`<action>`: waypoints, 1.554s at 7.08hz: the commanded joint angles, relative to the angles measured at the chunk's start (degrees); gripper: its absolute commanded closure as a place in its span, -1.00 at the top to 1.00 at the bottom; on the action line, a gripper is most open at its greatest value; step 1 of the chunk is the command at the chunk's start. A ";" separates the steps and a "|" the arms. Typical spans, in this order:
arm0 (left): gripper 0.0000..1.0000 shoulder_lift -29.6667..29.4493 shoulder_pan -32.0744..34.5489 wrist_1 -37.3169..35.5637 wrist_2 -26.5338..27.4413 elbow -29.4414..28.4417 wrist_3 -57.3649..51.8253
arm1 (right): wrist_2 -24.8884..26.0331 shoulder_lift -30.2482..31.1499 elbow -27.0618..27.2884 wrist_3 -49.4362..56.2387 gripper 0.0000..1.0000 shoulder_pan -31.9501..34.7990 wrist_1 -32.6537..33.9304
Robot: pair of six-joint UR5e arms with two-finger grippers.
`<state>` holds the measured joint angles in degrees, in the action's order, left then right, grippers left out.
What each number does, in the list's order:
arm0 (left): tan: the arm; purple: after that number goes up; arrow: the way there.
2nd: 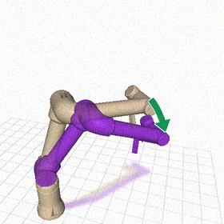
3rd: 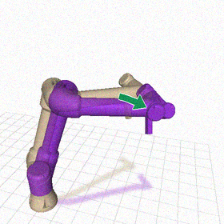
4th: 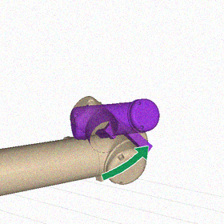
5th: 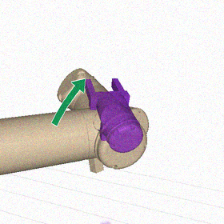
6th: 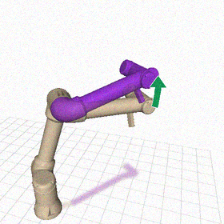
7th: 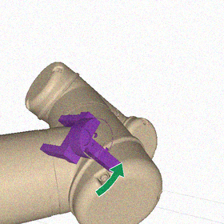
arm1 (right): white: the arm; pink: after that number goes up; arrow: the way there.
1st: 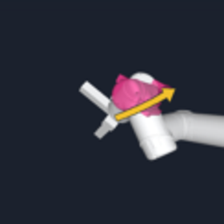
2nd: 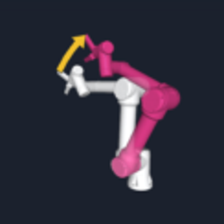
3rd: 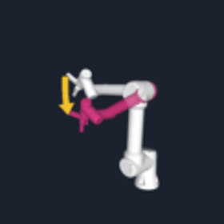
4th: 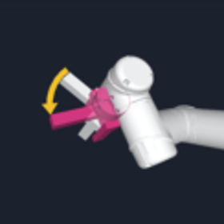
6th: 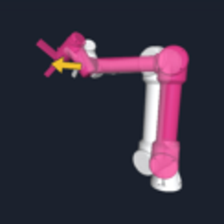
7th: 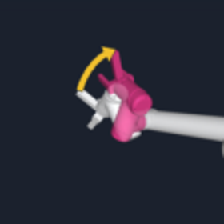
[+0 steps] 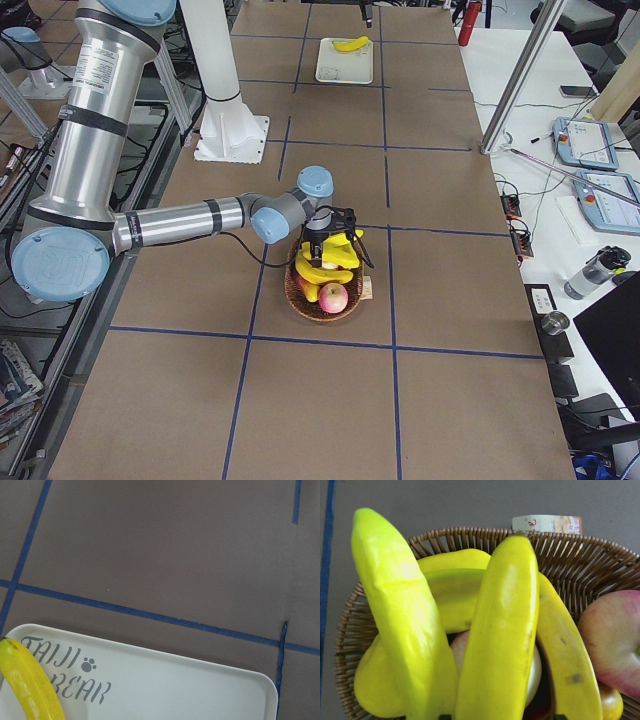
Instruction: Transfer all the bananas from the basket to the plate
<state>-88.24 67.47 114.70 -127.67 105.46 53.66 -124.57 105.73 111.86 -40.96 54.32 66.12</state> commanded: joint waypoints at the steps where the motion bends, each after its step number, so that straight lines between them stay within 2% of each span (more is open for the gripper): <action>1: 1.00 0.00 0.03 0.00 0.06 0.01 -0.05 | -0.06 0.00 -0.32 0.00 -0.17 -0.09 -0.03; 2: 1.00 -0.09 0.03 0.00 0.06 0.10 -0.05 | -0.75 0.00 -0.15 0.26 -0.80 -0.09 0.23; 3: 1.00 -0.61 -0.05 0.00 0.06 0.01 0.04 | -0.76 0.17 0.90 0.52 -0.92 0.26 0.32; 5: 1.00 -0.62 -0.05 -0.09 -0.03 0.10 0.12 | -1.37 0.61 4.67 0.70 -0.99 2.70 2.59; 7: 1.00 -0.62 -0.05 0.00 -0.12 0.27 0.21 | -6.62 0.44 9.15 6.20 -0.99 9.19 10.30; 8: 1.00 -0.62 -0.05 0.00 -0.12 0.27 0.21 | -10.83 -0.17 12.21 10.24 -0.99 14.71 15.04; 9: 1.00 -1.14 -0.14 0.00 -0.38 0.45 0.21 | -16.44 -5.31 12.94 10.89 -0.99 16.42 16.56; 10: 1.00 -3.14 -0.58 0.09 -0.82 0.54 0.30 | -17.01 -11.02 12.34 10.03 -0.99 16.26 17.10; 11: 1.00 -6.82 -3.02 0.00 -0.82 0.63 0.47 | -16.85 -17.34 11.03 6.45 -0.99 13.30 17.46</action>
<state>-91.65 66.39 114.74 -128.33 105.97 53.98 -140.54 95.59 123.85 -31.81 69.42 82.73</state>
